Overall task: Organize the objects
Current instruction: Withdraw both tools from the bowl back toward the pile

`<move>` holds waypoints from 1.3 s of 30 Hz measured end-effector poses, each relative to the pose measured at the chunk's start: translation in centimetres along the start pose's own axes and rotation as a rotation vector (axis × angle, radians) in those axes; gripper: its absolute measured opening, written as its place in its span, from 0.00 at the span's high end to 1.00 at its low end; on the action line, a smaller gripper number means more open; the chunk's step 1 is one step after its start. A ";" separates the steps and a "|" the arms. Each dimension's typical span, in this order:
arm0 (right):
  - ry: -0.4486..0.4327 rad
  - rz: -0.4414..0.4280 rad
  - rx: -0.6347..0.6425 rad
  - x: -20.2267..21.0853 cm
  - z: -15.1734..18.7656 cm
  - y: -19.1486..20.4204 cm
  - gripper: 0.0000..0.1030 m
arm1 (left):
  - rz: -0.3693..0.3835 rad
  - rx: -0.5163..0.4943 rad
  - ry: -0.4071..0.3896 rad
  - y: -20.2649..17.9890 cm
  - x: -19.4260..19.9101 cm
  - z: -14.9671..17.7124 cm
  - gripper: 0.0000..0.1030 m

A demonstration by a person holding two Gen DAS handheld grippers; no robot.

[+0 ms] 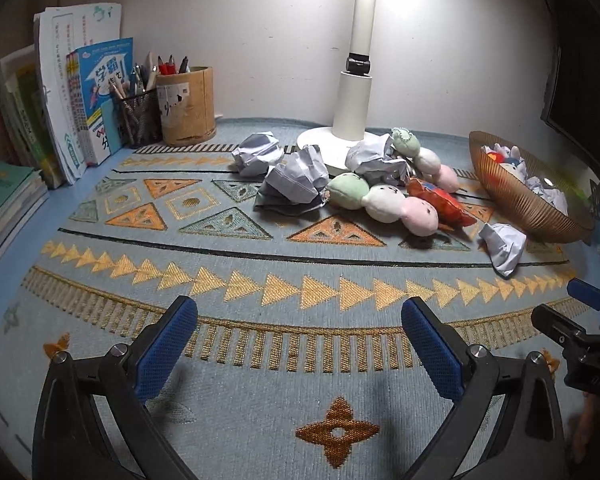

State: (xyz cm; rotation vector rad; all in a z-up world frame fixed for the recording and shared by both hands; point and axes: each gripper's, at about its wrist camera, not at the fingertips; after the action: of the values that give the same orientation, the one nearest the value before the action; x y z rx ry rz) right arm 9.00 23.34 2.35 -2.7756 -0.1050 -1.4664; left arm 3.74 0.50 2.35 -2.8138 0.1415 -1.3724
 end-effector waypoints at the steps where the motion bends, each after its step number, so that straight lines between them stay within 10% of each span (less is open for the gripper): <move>1: 0.004 -0.011 -0.021 0.0 0.0 -0.5 0.08 | -0.001 -0.003 -0.013 0.0 0.3 0.1 0.01; 39: 0.075 -0.098 -0.202 -1.4 -0.5 -3.8 0.08 | 0.059 0.070 -0.034 1.5 0.8 0.2 0.01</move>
State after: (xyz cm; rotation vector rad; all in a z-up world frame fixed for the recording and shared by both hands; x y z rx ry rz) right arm 7.60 27.05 1.35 -2.9040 -0.0993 -1.6917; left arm 4.24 -1.02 2.76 -2.7506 0.1713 -1.2911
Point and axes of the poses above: each gripper's, at about its wrist camera, not at the fingertips, and x roughly against the way its jaws point, y to its left, z to its underside, and after that the axes turned 11 degrees about y, right-handed
